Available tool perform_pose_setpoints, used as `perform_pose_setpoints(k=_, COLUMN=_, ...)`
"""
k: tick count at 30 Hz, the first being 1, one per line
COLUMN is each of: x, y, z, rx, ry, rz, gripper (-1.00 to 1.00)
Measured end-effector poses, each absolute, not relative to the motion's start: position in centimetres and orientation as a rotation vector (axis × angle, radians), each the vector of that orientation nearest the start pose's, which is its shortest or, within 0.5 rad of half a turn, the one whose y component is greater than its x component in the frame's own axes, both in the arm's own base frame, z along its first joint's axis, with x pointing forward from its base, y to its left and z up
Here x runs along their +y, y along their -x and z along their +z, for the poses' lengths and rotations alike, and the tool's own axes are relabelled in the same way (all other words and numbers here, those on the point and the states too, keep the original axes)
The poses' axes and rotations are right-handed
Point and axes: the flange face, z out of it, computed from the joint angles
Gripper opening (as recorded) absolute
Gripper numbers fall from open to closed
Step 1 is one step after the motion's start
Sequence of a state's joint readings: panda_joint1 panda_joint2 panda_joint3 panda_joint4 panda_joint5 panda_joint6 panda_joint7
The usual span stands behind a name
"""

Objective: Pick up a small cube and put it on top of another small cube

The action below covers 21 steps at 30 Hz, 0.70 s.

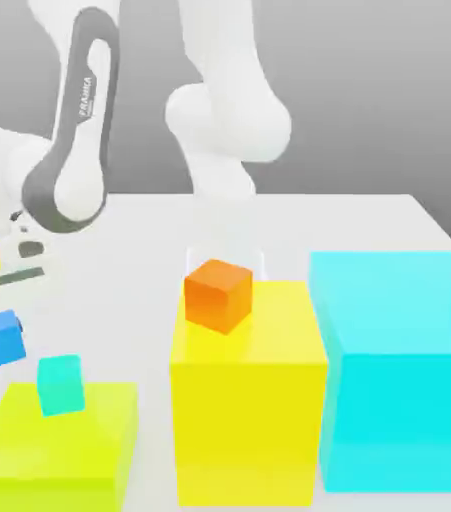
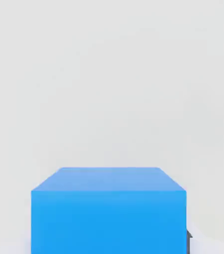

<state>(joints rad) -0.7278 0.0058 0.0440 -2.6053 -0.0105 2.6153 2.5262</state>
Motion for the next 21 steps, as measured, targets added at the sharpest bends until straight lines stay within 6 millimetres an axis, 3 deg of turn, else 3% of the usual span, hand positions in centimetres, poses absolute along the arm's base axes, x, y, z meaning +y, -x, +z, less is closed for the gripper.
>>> perform_pose_setpoints(k=4, x=-22.3, y=-37.9, z=30.9, rx=3.130, ry=0.256, rz=-0.006, gripper=-1.00)
perform_pose_setpoints(k=5, x=-21.4, y=-38.4, z=31.3, rx=3.125, ry=0.312, rz=-0.005, gripper=-1.00)
perform_pose_setpoints(k=9, x=-20.5, y=-39.0, z=27.5, rx=3.120, ry=0.368, rz=-0.005, gripper=-1.00)
perform_pose_setpoints(k=10, x=-20.4, y=-39.0, z=26.6, rx=3.119, ry=0.371, rz=-0.003, gripper=1.00)
perform_pose_setpoints(k=16, x=-20.3, y=-38.9, z=26.2, rx=3.119, ry=0.372, rz=-0.001, gripper=1.00)
perform_pose_setpoints(k=18, x=-20.5, y=-38.9, z=27.5, rx=3.122, ry=0.369, rz=-0.004, gripper=1.00)
perform_pose_setpoints(k=21, x=-20.4, y=-38.9, z=31.3, rx=3.121, ry=0.370, rz=-0.002, gripper=1.00)
